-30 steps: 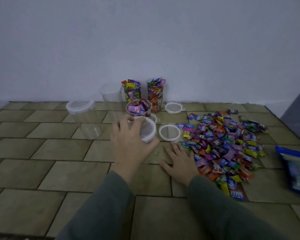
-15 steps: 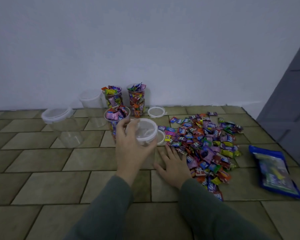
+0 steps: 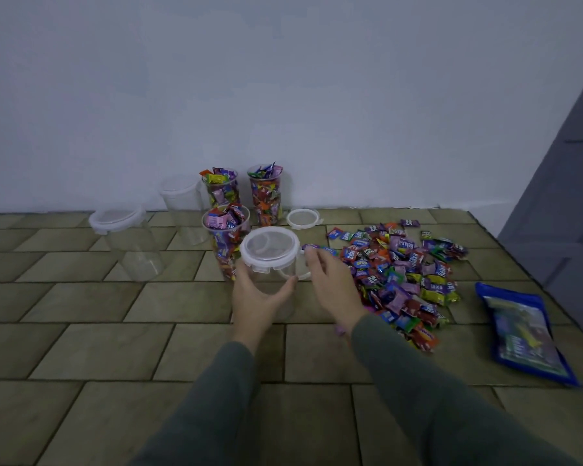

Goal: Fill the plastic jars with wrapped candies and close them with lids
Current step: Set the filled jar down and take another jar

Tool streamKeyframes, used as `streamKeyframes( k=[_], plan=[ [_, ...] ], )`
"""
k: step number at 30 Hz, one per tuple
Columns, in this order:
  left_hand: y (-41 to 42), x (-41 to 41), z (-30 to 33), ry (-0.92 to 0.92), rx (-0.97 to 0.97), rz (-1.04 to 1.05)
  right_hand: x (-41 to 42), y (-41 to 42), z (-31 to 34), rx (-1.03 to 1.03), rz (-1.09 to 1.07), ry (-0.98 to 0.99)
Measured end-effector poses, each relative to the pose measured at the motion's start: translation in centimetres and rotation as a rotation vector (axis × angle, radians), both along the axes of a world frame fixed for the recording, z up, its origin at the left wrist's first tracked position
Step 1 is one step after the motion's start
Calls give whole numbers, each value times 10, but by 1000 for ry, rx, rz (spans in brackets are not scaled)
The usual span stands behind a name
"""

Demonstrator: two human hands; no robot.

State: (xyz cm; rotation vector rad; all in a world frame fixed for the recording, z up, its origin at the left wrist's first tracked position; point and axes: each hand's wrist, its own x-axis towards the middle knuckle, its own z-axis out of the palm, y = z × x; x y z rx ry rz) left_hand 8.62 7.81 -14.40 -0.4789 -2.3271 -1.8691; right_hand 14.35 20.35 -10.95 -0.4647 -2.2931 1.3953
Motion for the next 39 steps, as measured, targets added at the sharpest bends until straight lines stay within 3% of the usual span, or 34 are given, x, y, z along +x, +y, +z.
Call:
streamKeyframes(
  k=[3,7,15,19,23,31,33,37,39],
  plan=[
    [0,3,1,-32,-5,-56,-17,0,33,-200,48,-15],
    [-2,4,-2,-12,-19,-87,-24,0,42,-113,28,-193],
    [5,8,-5,6,17,-58,-21,-1,43,-274,-50,-134],
    [0,5,-2,-49,-23,-114,-23,7,42,-51,2,-187],
    [-7,-6,-3,-101,-96,-212,-42,18,58,17,186,-242],
    [-4,-21,-7,-140,-165,-328,-92,23,69,356,272,-594],
    [-3,-23,-10,-153,-171,-345,-90,21,72,477,277,-580],
    [-2,-24,-9,-140,-187,-368,-79,2,91,743,416,-342],
    [1,-25,-8,-139,-223,-376,-81,-16,96,864,485,-379]
  ],
)
